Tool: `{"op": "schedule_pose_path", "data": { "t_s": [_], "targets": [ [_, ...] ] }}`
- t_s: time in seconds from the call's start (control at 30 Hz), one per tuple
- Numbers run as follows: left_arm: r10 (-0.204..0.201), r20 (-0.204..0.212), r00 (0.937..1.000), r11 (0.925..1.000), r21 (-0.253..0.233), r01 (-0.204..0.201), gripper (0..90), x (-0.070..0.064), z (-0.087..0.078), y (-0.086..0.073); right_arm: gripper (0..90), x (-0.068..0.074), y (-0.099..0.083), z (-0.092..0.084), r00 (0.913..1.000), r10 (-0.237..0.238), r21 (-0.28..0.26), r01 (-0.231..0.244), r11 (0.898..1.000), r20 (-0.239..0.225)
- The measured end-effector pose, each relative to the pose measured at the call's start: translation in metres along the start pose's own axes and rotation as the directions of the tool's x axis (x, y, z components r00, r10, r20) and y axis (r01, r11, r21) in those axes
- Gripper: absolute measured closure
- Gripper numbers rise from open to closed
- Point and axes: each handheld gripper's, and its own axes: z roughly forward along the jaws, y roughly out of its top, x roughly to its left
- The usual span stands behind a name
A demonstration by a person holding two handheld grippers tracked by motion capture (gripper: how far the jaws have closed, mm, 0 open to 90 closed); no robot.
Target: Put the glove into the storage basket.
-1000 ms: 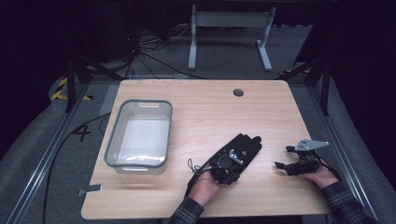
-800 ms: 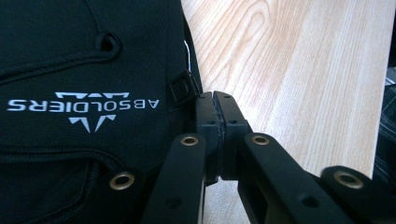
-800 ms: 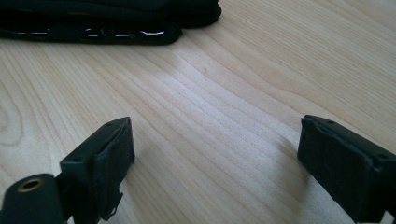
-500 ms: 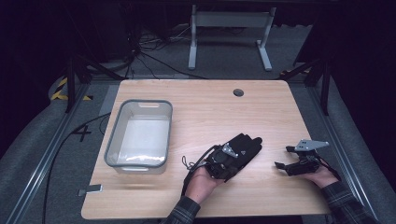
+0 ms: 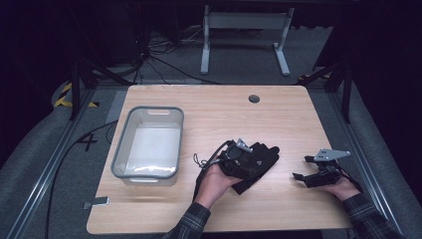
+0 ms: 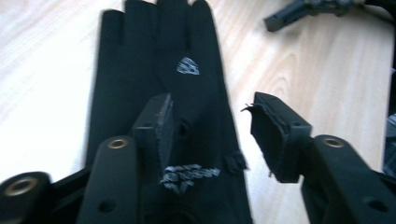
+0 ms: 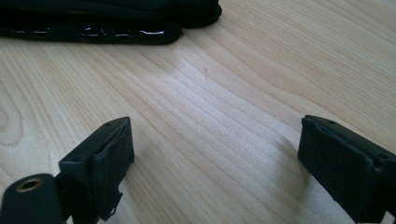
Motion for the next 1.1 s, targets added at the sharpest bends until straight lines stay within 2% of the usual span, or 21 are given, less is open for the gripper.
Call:
{"op": "schedule_pose_path", "data": {
  "t_s": [0.2,0.33,0.57,0.7,0.87,1.1],
  "targets": [
    [-0.011,-0.055,0.9984,0.9999,0.003,0.012,36.6,0.017,0.009,0.011,11.0,0.0,0.0,0.0,1.0,-0.001,0.001,0.001,1.0,0.0],
    [-0.008,-0.072,0.9973,0.9999,0.013,0.009,28.7,0.022,0.019,0.013,11.0,0.0,0.0,0.0,1.0,-0.001,0.001,0.001,1.0,0.0],
    [0.016,-0.102,0.9946,0.9977,0.067,-0.01,22.1,0.022,0.041,0.013,10.9,0.0,0.0,0.0,1.0,-0.003,0.001,0.003,1.0,0.0],
    [0.043,-0.116,0.9924,0.9936,0.109,-0.031,19.9,0.019,0.052,0.011,10.6,0.0,0.0,0.0,1.0,-0.004,0.002,0.004,1.0,-0.001],
    [0.063,-0.133,0.9891,0.99,0.134,-0.045,18.7,0.017,0.057,0.009,10.5,0.0,0.0,0.0,1.0,-0.004,0.002,0.004,1.0,-0.001],
    [0.056,-0.122,0.991,0.9877,0.152,-0.037,19.5,0.017,0.06,0.007,10.4,0.0,0.0,0.0,1.0,-0.004,0.003,0.004,1.0,-0.002]
  ]
}}
